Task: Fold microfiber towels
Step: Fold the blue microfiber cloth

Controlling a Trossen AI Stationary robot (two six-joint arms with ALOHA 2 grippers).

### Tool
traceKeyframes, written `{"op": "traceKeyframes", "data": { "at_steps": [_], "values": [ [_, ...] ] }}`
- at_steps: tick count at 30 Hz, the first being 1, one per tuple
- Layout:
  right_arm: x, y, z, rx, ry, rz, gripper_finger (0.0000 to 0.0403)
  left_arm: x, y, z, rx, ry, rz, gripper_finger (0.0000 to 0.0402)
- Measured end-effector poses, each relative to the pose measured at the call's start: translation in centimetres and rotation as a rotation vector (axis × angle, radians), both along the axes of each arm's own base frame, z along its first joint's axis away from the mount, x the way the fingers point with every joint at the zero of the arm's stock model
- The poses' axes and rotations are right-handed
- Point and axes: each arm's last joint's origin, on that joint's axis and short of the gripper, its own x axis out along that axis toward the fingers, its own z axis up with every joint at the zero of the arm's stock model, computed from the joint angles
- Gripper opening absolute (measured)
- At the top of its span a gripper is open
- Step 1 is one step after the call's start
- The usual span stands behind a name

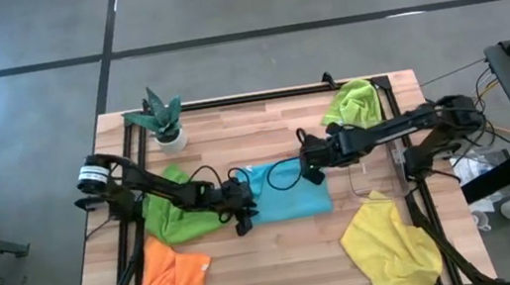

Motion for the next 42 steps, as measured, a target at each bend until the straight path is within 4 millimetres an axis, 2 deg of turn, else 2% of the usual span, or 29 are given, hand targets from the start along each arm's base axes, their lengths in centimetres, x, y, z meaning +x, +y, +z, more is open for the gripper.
{"op": "traceKeyframes", "data": {
  "at_steps": [3, 5, 9, 13, 15, 20, 25, 28, 32, 37, 42],
  "values": [
    [0.8, 2.0, 1.0, 0.107, -0.160, 0.095, 0.0018, 0.2, 0.1, 1.1, 0.008, -0.036, -0.008, 0.0113],
    [1.4, 3.9, 0.6, 0.182, -0.271, 0.179, 0.0017, 0.3, 0.2, 2.1, 0.027, -0.073, -0.020, 0.0113],
    [2.7, 6.8, -1.5, 0.251, -0.420, 0.230, 0.0017, 0.4, 0.6, 3.0, 0.047, -0.108, -0.010, 0.0113],
    [3.8, 8.4, -4.1, 0.277, -0.451, 0.249, 0.0017, 0.4, 0.7, 3.2, 0.065, -0.119, -0.016, 0.0113],
    [4.4, 9.1, -5.5, 0.305, -0.441, 0.274, 0.0017, 0.4, 0.7, 2.6, 0.071, -0.099, -0.019, 0.0113],
    [5.5, 9.7, -7.5, 0.330, -0.396, 0.298, 0.0017, 0.7, 0.8, 0.8, 0.158, -0.011, -0.046, 0.0113],
    [5.7, 9.8, -8.0, 0.356, -0.391, 0.311, 0.0017, 1.3, 1.3, 0.7, 0.215, -0.002, -0.034, 0.0113],
    [5.7, 9.8, -8.1, 0.359, -0.387, 0.313, 0.0016, 1.4, 2.8, 1.1, 0.178, 0.006, 0.033, 0.0113],
    [5.6, 9.9, -8.1, 0.359, -0.384, 0.315, 0.0016, 0.5, 5.7, 1.0, 0.198, 0.101, 0.101, 0.0113],
    [5.6, 9.9, -8.2, 0.359, -0.375, 0.314, 0.0016, -0.3, 9.4, 3.1, 0.237, 0.099, 0.199, 0.0113],
    [5.5, 9.9, -8.2, 0.357, -0.374, 0.319, 0.0016, -1.4, 10.0, 6.8, 0.249, -0.003, 0.228, 0.0113]
  ]
}}
